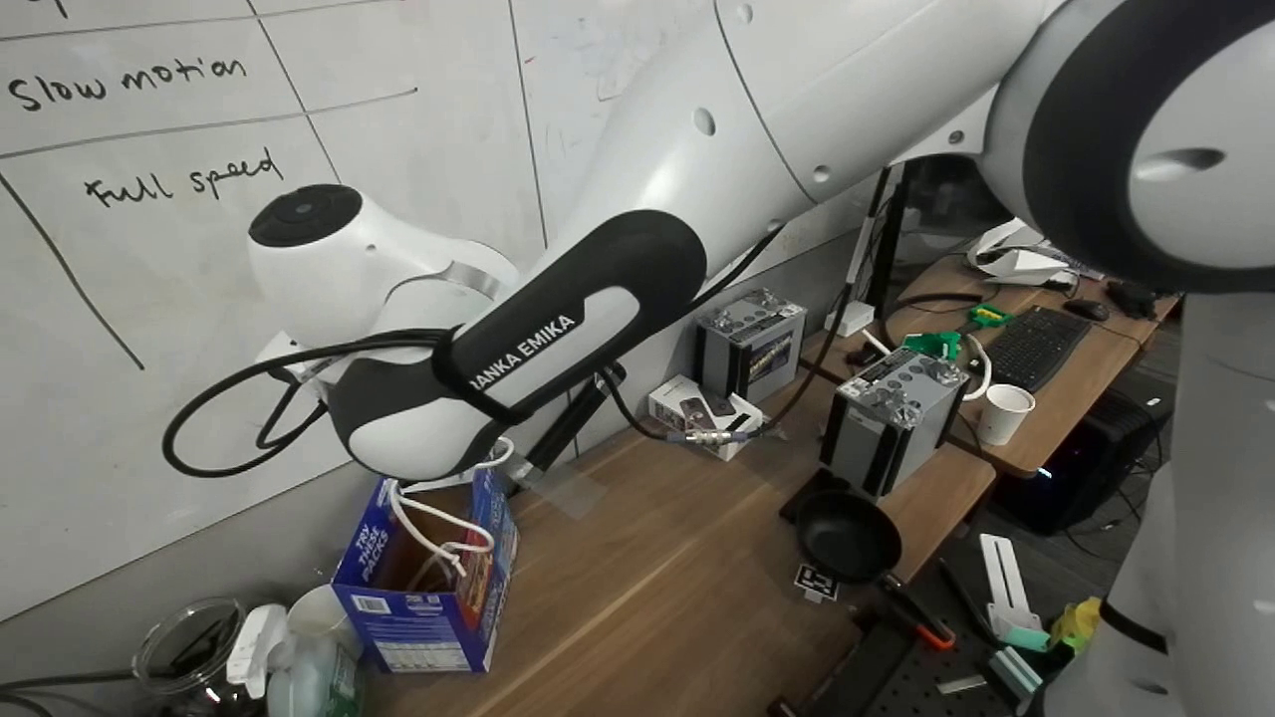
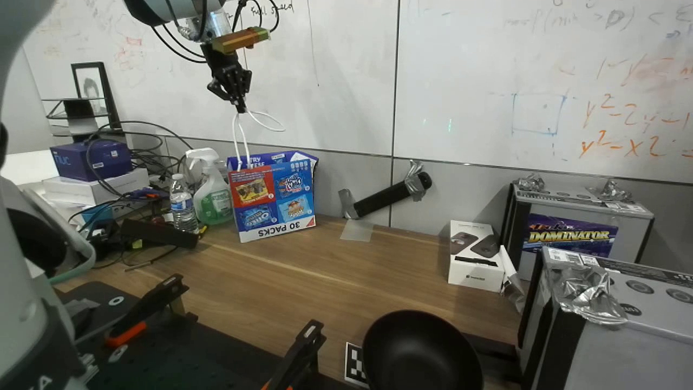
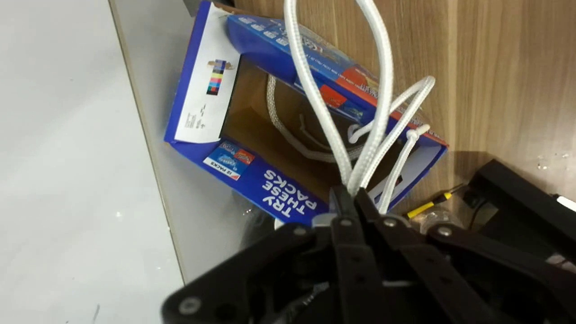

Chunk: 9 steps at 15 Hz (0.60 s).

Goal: Pick up the white ropes from the counter and put them in the box

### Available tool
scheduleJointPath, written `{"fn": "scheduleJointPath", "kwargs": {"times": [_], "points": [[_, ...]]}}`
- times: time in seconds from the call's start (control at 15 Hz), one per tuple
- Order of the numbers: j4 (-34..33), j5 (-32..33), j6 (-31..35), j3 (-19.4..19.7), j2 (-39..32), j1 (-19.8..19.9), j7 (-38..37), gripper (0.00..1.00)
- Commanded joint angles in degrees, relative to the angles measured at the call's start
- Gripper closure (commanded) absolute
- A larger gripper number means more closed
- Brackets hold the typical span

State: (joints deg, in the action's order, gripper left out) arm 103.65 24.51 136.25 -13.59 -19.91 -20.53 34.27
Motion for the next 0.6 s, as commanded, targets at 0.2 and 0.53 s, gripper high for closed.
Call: {"fn": "scheduleJointPath", "kwargs": {"times": [0.2, 0.53], "points": [[-8.70, 1.89, -1.73, -0.54, -6.34, -1.97, -4.12, 0.99], [-13.27, -0.23, -2.61, -1.33, -11.07, -1.33, -0.60, 0.99]]}}
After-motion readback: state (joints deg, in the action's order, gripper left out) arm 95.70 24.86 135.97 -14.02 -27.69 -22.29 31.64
